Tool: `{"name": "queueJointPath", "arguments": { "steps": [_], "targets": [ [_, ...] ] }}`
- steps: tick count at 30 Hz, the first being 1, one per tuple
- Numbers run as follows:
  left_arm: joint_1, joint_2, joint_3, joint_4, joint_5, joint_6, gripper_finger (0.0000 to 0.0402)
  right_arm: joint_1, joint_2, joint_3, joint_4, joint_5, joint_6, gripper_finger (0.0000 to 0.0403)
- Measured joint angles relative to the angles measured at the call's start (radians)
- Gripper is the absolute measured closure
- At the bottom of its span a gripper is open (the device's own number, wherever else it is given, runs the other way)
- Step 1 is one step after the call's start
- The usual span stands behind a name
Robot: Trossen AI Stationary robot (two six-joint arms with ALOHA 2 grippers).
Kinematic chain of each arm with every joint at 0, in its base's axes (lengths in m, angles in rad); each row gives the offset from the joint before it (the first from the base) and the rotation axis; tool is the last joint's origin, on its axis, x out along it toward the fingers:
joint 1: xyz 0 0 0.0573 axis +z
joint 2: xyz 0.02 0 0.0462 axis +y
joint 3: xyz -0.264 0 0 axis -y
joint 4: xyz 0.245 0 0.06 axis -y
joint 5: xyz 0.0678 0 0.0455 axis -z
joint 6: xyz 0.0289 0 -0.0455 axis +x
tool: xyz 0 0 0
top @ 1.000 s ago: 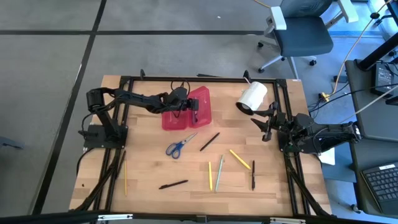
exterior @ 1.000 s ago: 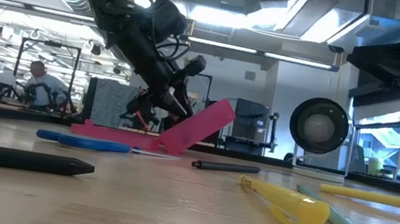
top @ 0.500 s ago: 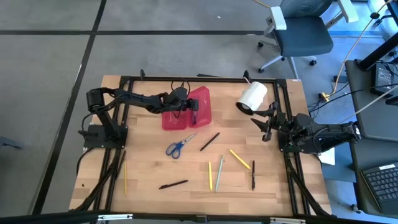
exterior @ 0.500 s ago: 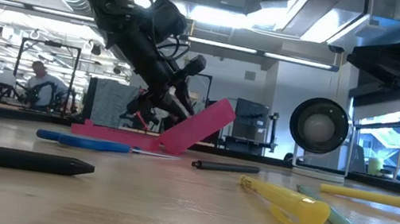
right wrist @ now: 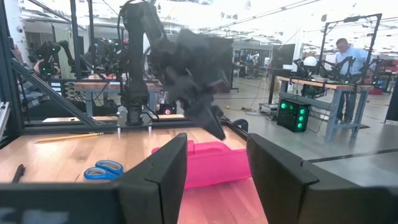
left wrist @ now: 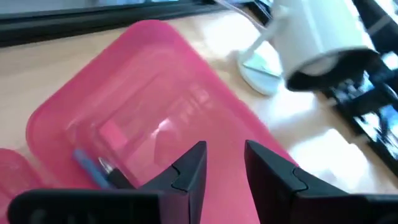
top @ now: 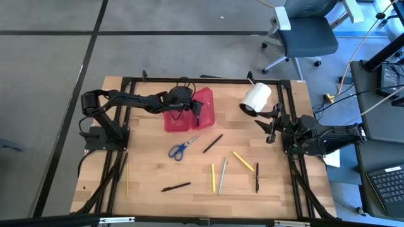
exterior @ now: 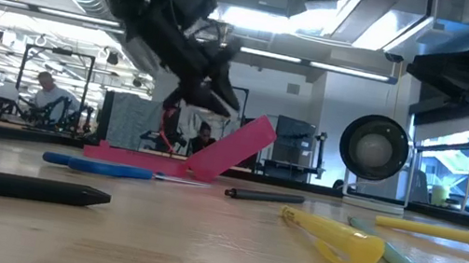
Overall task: Pick & place school supplies into a supply box
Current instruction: Put the yellow pencil into the red supply box
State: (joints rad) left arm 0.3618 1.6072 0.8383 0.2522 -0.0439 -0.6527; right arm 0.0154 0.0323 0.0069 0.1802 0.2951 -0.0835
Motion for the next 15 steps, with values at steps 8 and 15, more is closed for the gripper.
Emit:
{"name": "queueJointPath", "arguments": {
  "steps": [8, 15],
  "targets": [
    [-0.068, -0.182, 0.0, -0.415, 0.076, 0.018, 0.03, 0.0, 0.0, 0.0, 0.0, 0.0, -0.004, 0.0231],
    [-0.206, -0.275, 0.0, -0.866, 0.075, -0.185, 0.0298, 0.0, 0.0, 0.0, -0.002, 0.0, -0.004, 0.0231]
  ]
}}
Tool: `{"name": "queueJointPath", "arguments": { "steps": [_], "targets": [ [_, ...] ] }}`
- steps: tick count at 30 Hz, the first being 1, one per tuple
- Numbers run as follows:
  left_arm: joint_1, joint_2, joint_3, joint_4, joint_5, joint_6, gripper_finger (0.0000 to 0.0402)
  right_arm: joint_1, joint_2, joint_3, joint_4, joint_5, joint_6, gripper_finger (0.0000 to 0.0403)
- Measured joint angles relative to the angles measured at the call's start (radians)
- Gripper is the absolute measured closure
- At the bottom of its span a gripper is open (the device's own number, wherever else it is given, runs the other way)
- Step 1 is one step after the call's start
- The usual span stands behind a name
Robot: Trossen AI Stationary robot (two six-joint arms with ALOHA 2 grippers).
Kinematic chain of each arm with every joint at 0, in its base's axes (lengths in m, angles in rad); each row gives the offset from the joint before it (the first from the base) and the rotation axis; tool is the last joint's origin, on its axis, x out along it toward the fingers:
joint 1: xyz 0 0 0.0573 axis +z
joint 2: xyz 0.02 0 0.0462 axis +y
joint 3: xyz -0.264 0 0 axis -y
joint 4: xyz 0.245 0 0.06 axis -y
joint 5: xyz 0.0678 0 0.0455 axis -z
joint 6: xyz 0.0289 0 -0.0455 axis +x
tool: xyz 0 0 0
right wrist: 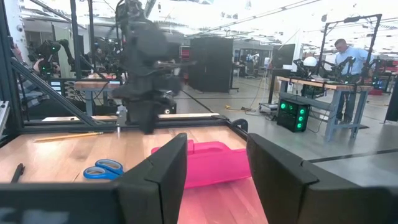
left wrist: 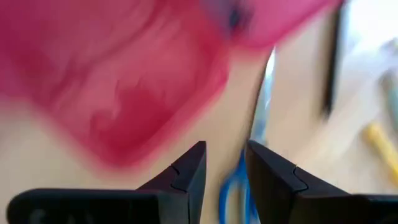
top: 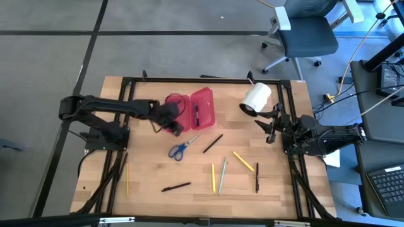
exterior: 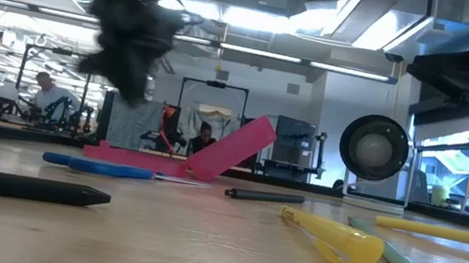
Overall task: Pick & place school supplies into a supply box
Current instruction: Put the yellow pencil into the red supply box
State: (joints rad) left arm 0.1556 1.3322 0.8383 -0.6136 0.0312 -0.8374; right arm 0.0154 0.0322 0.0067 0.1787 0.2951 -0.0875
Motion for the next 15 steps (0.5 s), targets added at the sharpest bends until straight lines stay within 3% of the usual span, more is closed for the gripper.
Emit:
{"name": "queueJointPath", "arguments": {
  "steps": [8, 15],
  "targets": [
    [-0.19, -0.016, -0.001, -0.354, 0.081, -0.419, 0.0299, 0.0, 0.0, 0.0, -0.007, 0.0, 0.0, 0.0231],
    [-0.353, -0.016, -0.001, -0.444, 0.198, -0.708, 0.0298, 0.0, 0.0, 0.0, -0.018, 0.0, 0.0, 0.0231]
  ]
}}
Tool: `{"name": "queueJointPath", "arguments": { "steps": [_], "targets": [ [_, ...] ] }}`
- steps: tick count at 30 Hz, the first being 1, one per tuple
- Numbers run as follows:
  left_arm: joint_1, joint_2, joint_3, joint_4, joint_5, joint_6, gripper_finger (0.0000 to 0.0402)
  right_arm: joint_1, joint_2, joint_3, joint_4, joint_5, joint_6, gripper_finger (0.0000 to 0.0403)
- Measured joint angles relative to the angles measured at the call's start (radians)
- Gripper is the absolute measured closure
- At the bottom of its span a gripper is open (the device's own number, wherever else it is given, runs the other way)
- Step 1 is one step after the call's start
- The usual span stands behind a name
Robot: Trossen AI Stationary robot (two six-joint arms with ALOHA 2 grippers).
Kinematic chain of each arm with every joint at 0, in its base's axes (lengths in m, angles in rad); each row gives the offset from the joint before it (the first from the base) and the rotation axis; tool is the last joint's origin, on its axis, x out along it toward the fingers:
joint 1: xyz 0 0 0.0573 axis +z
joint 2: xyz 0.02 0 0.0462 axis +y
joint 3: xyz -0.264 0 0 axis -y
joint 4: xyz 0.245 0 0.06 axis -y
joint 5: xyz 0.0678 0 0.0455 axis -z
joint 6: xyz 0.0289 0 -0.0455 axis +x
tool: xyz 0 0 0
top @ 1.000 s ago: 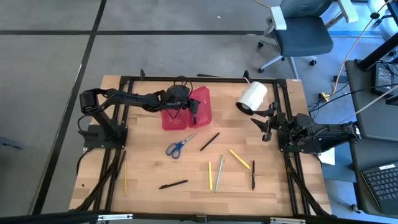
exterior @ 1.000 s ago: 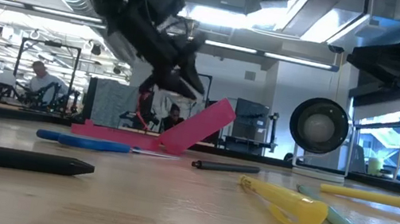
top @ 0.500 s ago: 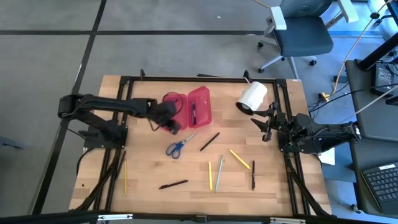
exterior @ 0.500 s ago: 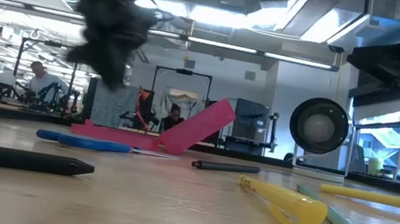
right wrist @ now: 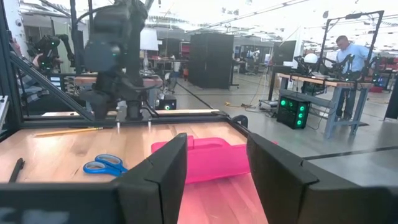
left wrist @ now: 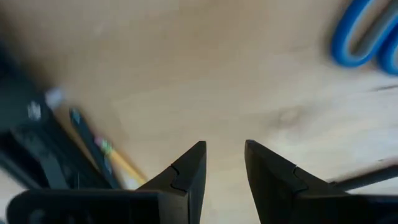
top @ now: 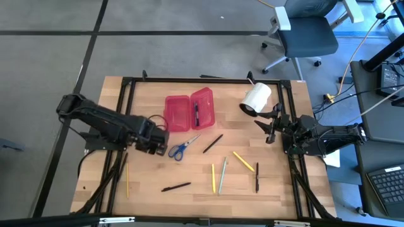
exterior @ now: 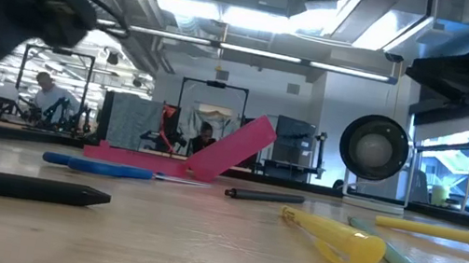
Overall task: Pick & place school supplies into a supply box
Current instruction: Put the yellow pencil into the red supply box
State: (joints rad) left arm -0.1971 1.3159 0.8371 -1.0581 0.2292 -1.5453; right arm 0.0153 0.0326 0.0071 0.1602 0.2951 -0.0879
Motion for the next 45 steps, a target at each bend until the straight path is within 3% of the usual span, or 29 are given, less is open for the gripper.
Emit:
{"name": "queueJointPath", "arguments": {
  "steps": [10, 21, 26, 34, 45],
  "targets": [
    [-0.164, 0.0, 0.0, -0.053, 0.036, -0.232, 0.0295, 0.0, 0.0, 0.0, -0.002, 0.0, 0.0, 0.0231],
    [-0.287, 0.001, 0.0, -0.068, 0.04, -0.412, 0.0233, 0.0, 0.0, 0.0, -0.008, 0.0, 0.0, 0.0231],
    [-0.333, 0.002, 0.0, -0.044, 0.032, -0.432, 0.022, 0.0, 0.0, 0.0, -0.008, 0.0, 0.0, 0.0231],
    [-0.384, 0.002, 0.0, 0.071, -0.088, -0.393, 0.0219, 0.0, 0.0, 0.0, -0.007, 0.0, 0.0, 0.0231],
    [-0.385, 0.021, -0.073, 0.046, 0.111, -0.57, 0.022, 0.0, 0.0, 0.0, 0.018, 0.0, -0.01, 0.0231]
  ]
}}
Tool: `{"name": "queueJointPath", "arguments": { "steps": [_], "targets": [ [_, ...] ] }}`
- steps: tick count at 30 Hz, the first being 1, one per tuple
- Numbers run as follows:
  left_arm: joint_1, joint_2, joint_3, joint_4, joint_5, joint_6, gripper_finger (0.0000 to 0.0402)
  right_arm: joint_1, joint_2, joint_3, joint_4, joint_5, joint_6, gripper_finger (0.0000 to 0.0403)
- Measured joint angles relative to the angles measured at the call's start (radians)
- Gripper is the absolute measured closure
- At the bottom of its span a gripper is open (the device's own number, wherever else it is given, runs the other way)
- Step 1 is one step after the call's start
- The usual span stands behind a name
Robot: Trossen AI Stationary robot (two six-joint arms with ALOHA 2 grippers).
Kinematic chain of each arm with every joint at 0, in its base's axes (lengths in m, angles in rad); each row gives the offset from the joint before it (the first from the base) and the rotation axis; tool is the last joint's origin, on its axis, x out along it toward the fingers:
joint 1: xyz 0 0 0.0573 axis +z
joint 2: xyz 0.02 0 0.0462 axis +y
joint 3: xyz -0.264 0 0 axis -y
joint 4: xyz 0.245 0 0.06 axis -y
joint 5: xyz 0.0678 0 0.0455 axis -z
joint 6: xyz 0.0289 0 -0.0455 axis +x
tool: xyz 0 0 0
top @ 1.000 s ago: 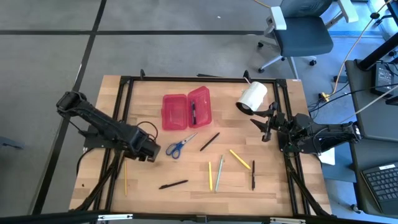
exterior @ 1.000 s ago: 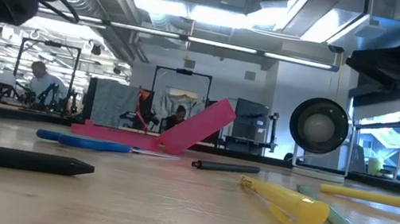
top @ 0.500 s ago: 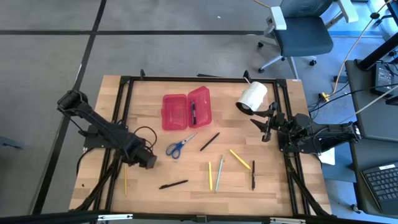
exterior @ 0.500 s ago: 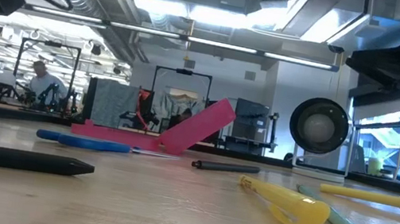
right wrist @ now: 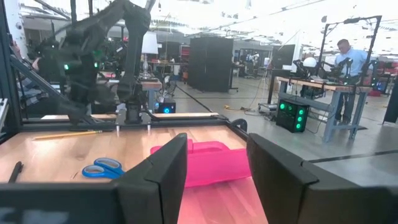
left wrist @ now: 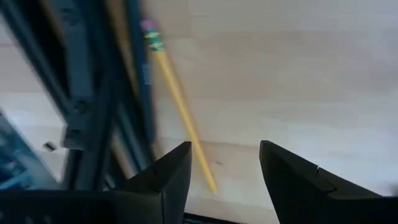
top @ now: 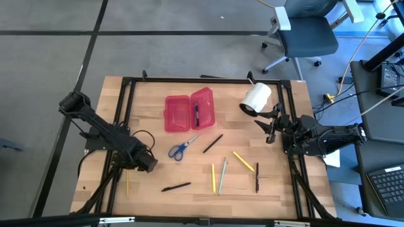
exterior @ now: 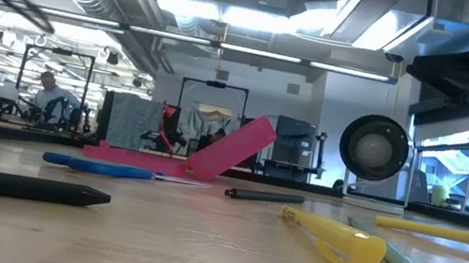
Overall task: Pick & place school supplies into a supply box
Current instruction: Put the yellow pencil into the red supply box
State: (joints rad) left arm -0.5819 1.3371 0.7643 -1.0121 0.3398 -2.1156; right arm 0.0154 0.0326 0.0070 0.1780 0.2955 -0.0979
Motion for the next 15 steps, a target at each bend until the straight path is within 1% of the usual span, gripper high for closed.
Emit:
{"name": "queueJointPath", "arguments": {
  "steps": [6, 15],
  "targets": [
    [0.0, 0.04, -0.051, 0.005, 0.091, -0.019, 0.022, 0.0, 0.0, 0.0, 0.009, 0.0, 0.0, 0.0231],
    [0.0, 0.055, -0.115, 0.105, 0.096, -0.017, 0.022, 0.0, 0.0, 0.0, 0.013, 0.0, -0.012, 0.0231]
  ]
}}
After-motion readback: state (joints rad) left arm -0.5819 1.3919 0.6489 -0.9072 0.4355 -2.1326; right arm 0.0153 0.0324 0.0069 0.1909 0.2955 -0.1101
